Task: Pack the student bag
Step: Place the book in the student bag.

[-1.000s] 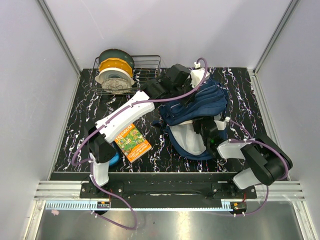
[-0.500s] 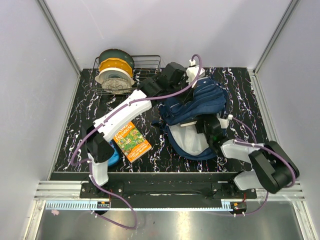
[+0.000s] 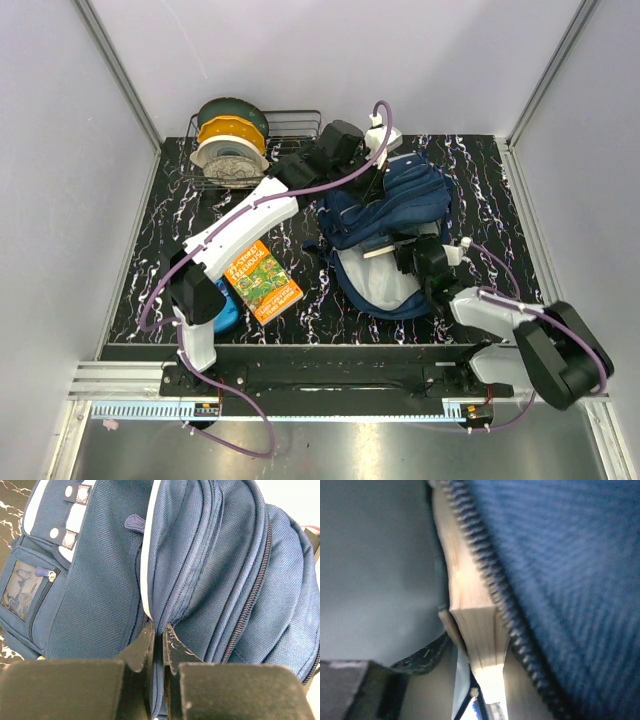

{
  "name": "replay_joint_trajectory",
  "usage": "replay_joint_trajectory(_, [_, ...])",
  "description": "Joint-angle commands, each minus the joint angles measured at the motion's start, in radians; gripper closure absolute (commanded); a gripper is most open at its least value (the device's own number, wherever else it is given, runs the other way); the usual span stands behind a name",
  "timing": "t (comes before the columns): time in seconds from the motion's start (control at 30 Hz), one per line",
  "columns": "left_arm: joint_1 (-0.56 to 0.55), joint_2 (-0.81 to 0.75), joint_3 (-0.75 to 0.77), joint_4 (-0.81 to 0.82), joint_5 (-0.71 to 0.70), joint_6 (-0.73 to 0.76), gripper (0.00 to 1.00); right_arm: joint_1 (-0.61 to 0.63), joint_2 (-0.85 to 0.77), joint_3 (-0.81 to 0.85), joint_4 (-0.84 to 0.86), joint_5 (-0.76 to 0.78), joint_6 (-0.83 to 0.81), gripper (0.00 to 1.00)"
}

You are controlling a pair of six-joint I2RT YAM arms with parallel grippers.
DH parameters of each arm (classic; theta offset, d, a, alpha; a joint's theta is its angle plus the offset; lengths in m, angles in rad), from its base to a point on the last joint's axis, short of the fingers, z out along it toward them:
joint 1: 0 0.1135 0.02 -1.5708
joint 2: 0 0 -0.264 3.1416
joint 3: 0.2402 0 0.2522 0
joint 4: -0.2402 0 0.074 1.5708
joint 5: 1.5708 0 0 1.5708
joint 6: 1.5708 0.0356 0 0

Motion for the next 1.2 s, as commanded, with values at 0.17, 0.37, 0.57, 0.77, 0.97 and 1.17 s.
replay_joint_trajectory(0.17, [0.017, -0.092, 0.033, 0.206, 0.048, -0.058, 1.0, -0.005, 0.256, 0.157, 0.253, -0.031, 0.064, 0.37])
replay_joint_trajectory(0.37, [0.017, -0.098, 0.024, 0.188, 0.032, -0.038, 1.0, -0.005, 0.097, 0.128, -0.018, -0.09, -0.037, 0.24])
replay_joint_trajectory(0.57, [0.021, -0.084, 0.022, 0.197, 0.032, -0.043, 1.0, -0.003, -0.116, 0.085, -0.273, -0.036, -0.083, 0.19])
replay_joint_trajectory(0.77, [0.028, -0.069, 0.031, 0.2, 0.049, -0.045, 1.0, -0.005, -0.261, 0.048, -0.381, -0.012, -0.113, 0.19])
replay_joint_trajectory(0.97, [0.03, -0.058, 0.018, 0.198, 0.057, -0.043, 1.0, -0.005, -0.388, 0.043, -0.437, -0.067, -0.193, 0.21])
replay_joint_trajectory(1.17, [0.033, -0.043, -0.044, 0.171, 0.083, -0.057, 0.3, -0.005, -0.805, 0.232, -1.101, 0.069, -0.313, 0.22])
